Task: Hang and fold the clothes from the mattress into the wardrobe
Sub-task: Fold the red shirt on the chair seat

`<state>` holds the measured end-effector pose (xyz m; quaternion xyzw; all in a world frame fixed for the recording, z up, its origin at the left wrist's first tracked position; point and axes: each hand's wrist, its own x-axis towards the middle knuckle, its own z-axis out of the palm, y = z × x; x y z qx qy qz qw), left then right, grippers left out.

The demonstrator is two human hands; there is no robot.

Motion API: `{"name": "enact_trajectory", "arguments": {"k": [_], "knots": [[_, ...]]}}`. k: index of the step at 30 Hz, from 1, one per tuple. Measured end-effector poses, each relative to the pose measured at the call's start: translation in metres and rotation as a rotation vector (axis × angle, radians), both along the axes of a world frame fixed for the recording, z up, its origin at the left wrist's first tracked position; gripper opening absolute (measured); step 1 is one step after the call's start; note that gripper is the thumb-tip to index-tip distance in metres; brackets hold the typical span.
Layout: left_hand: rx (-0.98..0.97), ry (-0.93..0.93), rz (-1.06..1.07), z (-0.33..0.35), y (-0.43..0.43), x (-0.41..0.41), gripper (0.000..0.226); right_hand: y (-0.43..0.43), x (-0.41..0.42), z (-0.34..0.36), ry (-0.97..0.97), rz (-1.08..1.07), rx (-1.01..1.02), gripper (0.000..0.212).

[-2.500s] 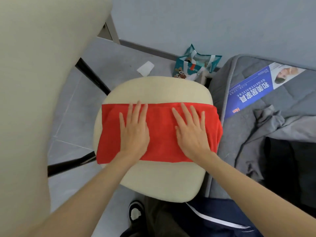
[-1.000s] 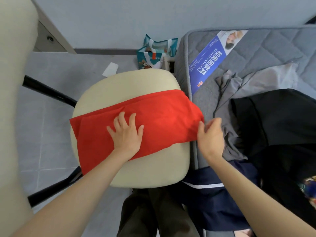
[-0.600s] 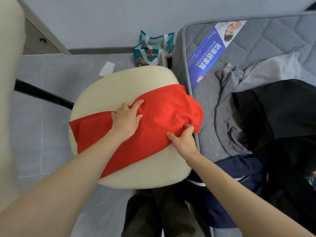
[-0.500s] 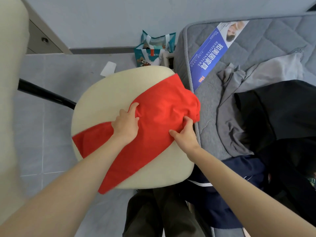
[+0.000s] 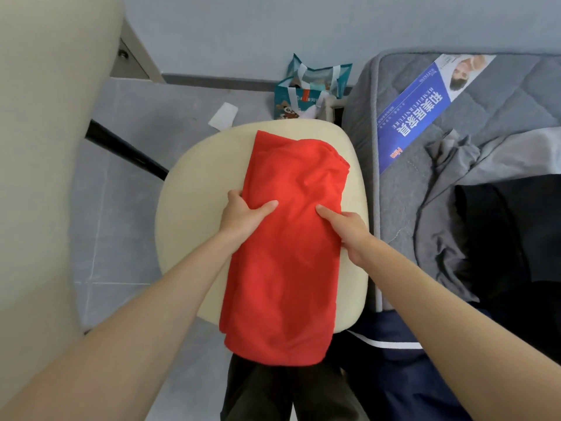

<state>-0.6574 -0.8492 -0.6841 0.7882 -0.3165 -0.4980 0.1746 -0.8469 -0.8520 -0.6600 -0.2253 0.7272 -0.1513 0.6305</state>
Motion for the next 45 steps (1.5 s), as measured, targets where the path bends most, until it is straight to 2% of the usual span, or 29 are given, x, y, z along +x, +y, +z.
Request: {"name": "enact_trajectory", "arguments": {"k": [2, 5, 8, 9, 11, 14, 15, 16, 20, 25, 27, 31, 34, 36, 40, 43, 45], "knots": [[0.004, 0.031, -0.031, 0.001, -0.006, -0.002, 0.063, -0.001, -0.004, 0.002, -0.082, -0.041, 0.024, 0.032], [-0.010, 0.150, -0.009, 0.008, -0.008, -0.001, 0.043, 0.003, -0.009, 0.001, -0.065, -0.054, -0.042, 0.037], [-0.027, 0.201, 0.045, 0.018, -0.003, 0.002, 0.046, 0.004, -0.013, 0.008, 0.063, -0.051, -0.172, 0.027], [-0.044, 0.180, 0.048, 0.019, -0.001, 0.004, 0.050, 0.003, -0.014, 0.009, 0.091, -0.027, -0.218, 0.029], [-0.078, 0.158, 0.030, 0.021, 0.005, 0.009, 0.067, 0.003, -0.016, 0.014, 0.037, 0.058, -0.302, 0.045], [-0.160, 0.222, -0.154, 0.030, 0.011, 0.017, 0.107, 0.003, -0.018, 0.022, -0.020, 0.386, -0.442, 0.092], [-0.199, 0.193, -0.269, 0.035, 0.012, 0.019, 0.109, 0.003, -0.018, 0.024, 0.025, 0.516, -0.464, 0.101], [-0.232, 0.136, -0.368, 0.041, 0.013, 0.020, 0.105, 0.003, -0.017, 0.029, 0.096, 0.613, -0.459, 0.101], [-0.262, -0.153, -0.502, 0.073, 0.018, 0.018, 0.075, 0.002, -0.020, 0.057, 0.345, 0.727, -0.467, 0.070], [-0.498, -0.390, -0.534, 0.123, 0.005, 0.024, 0.025, -0.019, -0.021, 0.110, 0.590, 0.852, -0.728, 0.032], [-0.630, -0.470, -0.537, 0.145, -0.007, 0.026, 0.022, -0.036, -0.021, 0.130, 0.687, 0.826, -0.853, 0.032], [-0.839, -0.554, -0.531, 0.180, -0.025, 0.028, 0.035, -0.059, -0.019, 0.161, 0.749, 0.637, -1.192, 0.030], [-0.914, -0.595, -0.597, 0.187, -0.026, 0.028, 0.032, -0.060, -0.021, 0.163, 0.755, 0.720, -1.303, 0.025], [-0.877, -0.612, -0.676, 0.179, -0.019, 0.028, 0.030, -0.055, -0.027, 0.151, 0.712, 0.845, -1.298, 0.025], [-0.745, -0.517, -0.833, 0.140, 0.009, 0.026, 0.037, -0.023, -0.039, 0.112, 0.619, 1.065, -1.106, 0.037], [-0.568, -0.340, -0.868, 0.102, 0.044, 0.022, 0.040, 0.011, -0.046, 0.088, 0.479, 1.188, -0.820, 0.026], [-0.399, -0.131, -0.800, 0.087, 0.068, 0.019, 0.027, 0.030, -0.048, 0.078, 0.374, 1.201, -0.601, 0.026]]}}
